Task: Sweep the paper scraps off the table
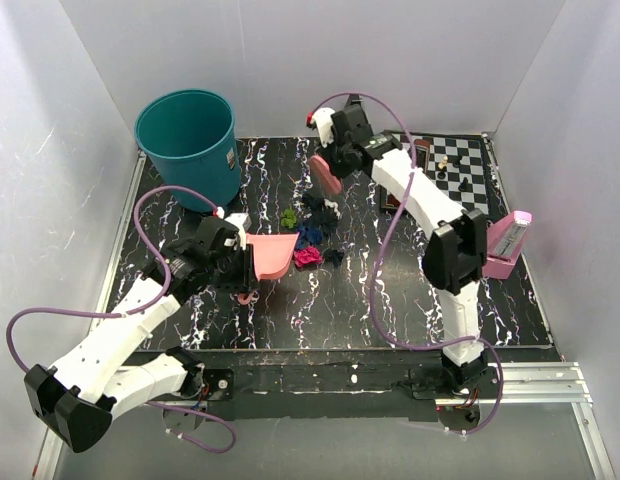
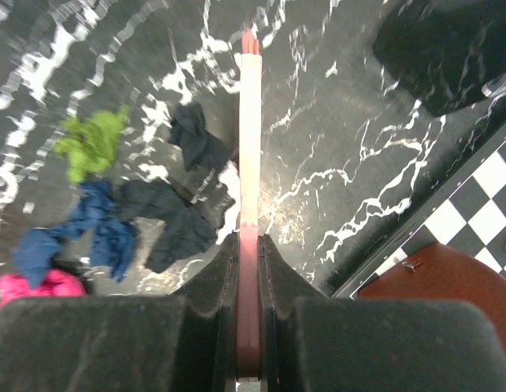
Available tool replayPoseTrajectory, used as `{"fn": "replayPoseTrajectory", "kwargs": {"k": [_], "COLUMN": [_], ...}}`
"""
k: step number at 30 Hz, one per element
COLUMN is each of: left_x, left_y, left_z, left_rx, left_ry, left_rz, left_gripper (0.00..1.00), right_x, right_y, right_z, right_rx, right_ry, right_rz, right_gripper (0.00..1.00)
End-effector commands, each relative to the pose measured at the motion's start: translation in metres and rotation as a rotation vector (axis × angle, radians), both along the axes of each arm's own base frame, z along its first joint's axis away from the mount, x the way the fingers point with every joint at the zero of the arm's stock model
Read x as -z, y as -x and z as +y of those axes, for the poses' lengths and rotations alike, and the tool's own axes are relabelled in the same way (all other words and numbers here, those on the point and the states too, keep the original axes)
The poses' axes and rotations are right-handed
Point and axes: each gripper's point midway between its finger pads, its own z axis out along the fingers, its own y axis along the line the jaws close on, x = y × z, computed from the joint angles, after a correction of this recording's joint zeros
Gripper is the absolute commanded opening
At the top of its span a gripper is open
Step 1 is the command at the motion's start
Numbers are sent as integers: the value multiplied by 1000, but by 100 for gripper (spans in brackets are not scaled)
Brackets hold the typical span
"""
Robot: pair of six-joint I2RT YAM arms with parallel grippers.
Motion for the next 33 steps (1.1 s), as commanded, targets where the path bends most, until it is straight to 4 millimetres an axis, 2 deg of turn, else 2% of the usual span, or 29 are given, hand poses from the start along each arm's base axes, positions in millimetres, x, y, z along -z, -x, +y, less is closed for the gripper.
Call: {"fn": "replayPoseTrajectory", "kwargs": {"k": [1,5,8,13,16,18,22,26,28,33], "left_x": [5,14,23,36,43,50,64,68,70,81], "left_y": [3,6,8,14,21,26,33,32,31,29], "left_z": [10,7,4,-8,-14,-15,-12,-16,-19,-25], "left_rx": [-26,-23,-11,24,47,67,77,80,87,108], "left_ry": [-37,-53,-85,-144,-167,-183,-222,-222,-223,-238], "left_rz": [-10,26,51,83,100,117,145,145,145,153], "left_gripper": [0,0,0,0,0,0,0,0,0,0], "right_x": [-77,-59,-37,1,20,34,52,23,14,-14], "right_y": [10,3,-16,-32,-24,-12,24,70,88,102], "right_z": [16,14,1,6,23,34,49,59,54,37], "right_rx": [-39,-61,-30,-79,-158,-239,-369,-458,-459,-414], "right_ry": [-215,-129,61,323,399,431,404,191,141,65], "right_rz": [-74,-83,-165,-236,-245,-240,-183,-118,-95,-79], "right_gripper": [1,1,1,1,1,1,1,1,1,1]}}
